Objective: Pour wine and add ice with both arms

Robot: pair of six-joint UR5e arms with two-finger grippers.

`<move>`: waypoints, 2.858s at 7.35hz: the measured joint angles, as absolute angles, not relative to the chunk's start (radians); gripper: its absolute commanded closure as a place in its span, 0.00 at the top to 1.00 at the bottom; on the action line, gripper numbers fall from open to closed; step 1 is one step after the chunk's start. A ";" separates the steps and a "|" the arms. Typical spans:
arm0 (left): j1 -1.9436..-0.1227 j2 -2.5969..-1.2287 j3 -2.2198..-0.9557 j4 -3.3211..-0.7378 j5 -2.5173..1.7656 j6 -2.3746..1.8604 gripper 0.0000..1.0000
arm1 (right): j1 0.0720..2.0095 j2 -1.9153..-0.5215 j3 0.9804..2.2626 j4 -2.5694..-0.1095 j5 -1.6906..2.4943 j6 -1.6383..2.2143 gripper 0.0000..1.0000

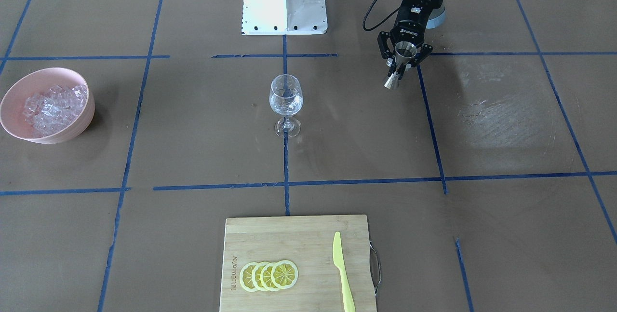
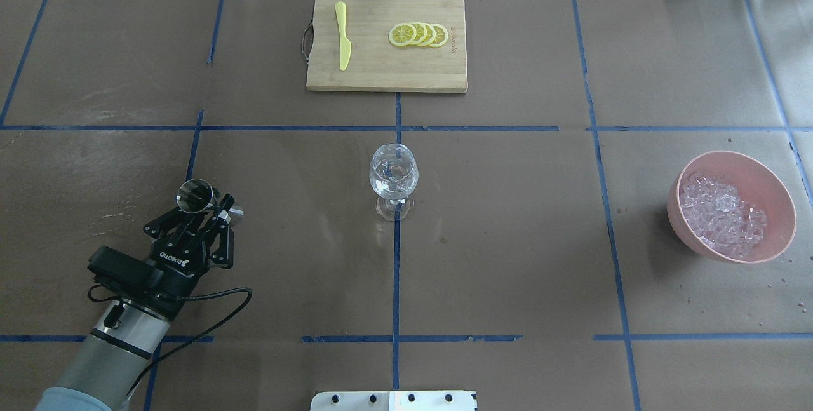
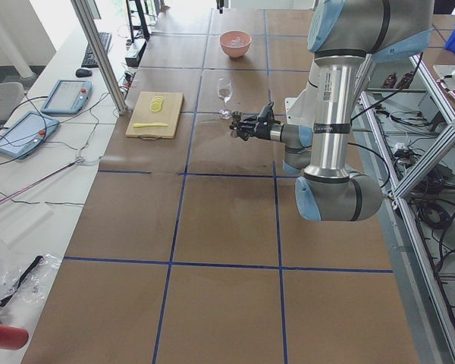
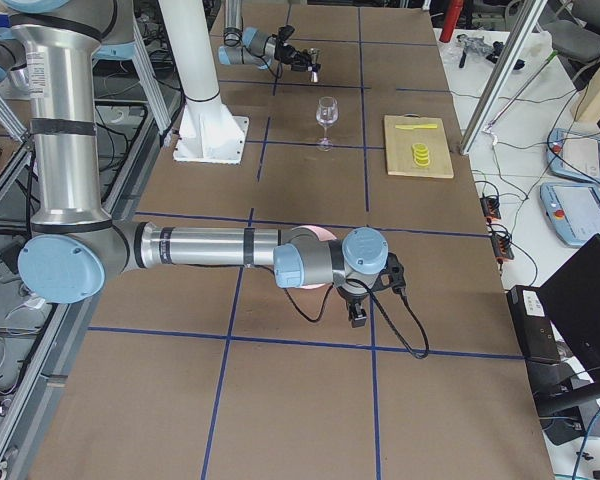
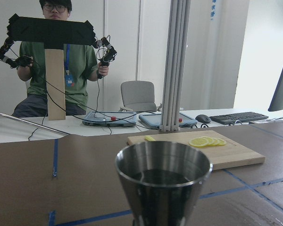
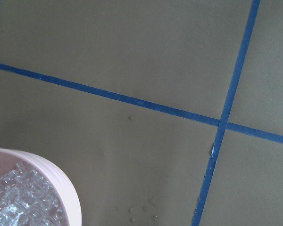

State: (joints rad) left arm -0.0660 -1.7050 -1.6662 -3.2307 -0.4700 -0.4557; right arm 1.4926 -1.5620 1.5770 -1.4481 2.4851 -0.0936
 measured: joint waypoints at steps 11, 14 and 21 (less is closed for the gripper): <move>-0.285 -1.890 -1.906 -2.426 -1.006 -0.281 0.00 | 1.492 -1.562 1.577 -1.448 2.485 -0.095 1.00; -0.307 -1.968 -1.958 -2.155 -1.084 -0.176 0.00 | 1.491 -1.563 1.576 -1.448 2.485 -0.095 1.00; -0.325 -2.078 -1.963 -1.878 -1.081 0.047 0.00 | 1.487 -1.563 1.573 -1.448 2.485 -0.095 1.00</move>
